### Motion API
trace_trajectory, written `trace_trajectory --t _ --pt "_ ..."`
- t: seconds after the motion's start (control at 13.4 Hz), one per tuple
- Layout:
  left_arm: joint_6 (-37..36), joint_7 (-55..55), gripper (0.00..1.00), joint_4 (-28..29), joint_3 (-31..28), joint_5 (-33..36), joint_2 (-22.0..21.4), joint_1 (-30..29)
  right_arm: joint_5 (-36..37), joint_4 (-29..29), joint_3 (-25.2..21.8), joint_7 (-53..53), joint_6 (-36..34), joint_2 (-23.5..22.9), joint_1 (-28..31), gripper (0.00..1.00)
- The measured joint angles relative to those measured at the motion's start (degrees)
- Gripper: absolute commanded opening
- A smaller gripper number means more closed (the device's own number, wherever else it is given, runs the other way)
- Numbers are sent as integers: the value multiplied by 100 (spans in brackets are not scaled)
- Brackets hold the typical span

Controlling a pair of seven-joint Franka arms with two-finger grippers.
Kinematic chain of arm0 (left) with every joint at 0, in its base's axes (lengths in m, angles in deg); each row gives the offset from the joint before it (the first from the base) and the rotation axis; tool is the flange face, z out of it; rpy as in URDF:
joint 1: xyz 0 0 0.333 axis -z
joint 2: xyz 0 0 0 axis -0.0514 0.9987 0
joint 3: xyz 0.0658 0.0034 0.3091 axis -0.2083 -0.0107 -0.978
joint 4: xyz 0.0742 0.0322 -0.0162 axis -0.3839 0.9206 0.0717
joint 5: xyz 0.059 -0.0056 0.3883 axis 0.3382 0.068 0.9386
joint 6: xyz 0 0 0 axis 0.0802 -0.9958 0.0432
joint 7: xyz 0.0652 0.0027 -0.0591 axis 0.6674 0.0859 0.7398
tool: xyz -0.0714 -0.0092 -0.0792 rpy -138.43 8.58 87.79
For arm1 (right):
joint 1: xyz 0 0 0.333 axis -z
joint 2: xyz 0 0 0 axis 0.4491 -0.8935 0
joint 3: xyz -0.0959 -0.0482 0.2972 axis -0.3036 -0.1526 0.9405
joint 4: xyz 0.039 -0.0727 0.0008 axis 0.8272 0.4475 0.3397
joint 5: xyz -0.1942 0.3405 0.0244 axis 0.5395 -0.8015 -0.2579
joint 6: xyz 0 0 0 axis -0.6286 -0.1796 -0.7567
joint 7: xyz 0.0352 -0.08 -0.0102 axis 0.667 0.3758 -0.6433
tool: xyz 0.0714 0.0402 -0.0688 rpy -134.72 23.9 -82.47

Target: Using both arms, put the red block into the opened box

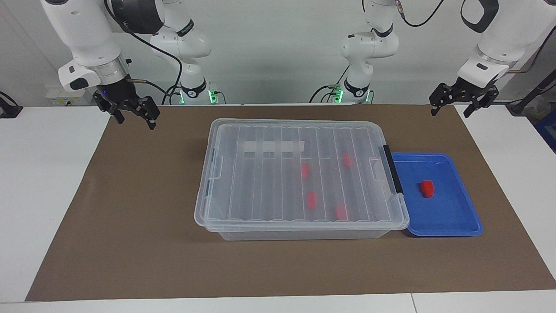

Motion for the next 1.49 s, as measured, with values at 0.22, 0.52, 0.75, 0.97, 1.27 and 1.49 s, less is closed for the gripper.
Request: trace_trajectory --t 0.22,0.52,0.75,0.97,1.27,1.49 --pt "-139 0 100 0 -2 0 -30 55 0 1 0 0 0 0 0 100" --pt "-170 1 100 1 -57 0 -31 70 -1 11 1 -6 10 -1 -4 100" --pt "-182 0 100 1 -82 0 -31 68 -6 141 44 -11 265 -5 -49 89" --pt "-186 0 100 1 -80 0 -31 68 -36 480 84 72 844 -21 -230 95" --pt "-189 0 100 1 -80 0 -31 68 -41 1014 98 749 1665 -119 -688 98" --pt "-191 0 100 1 -81 0 -32 68 -42 1429 106 859 2205 -153 -1026 100"
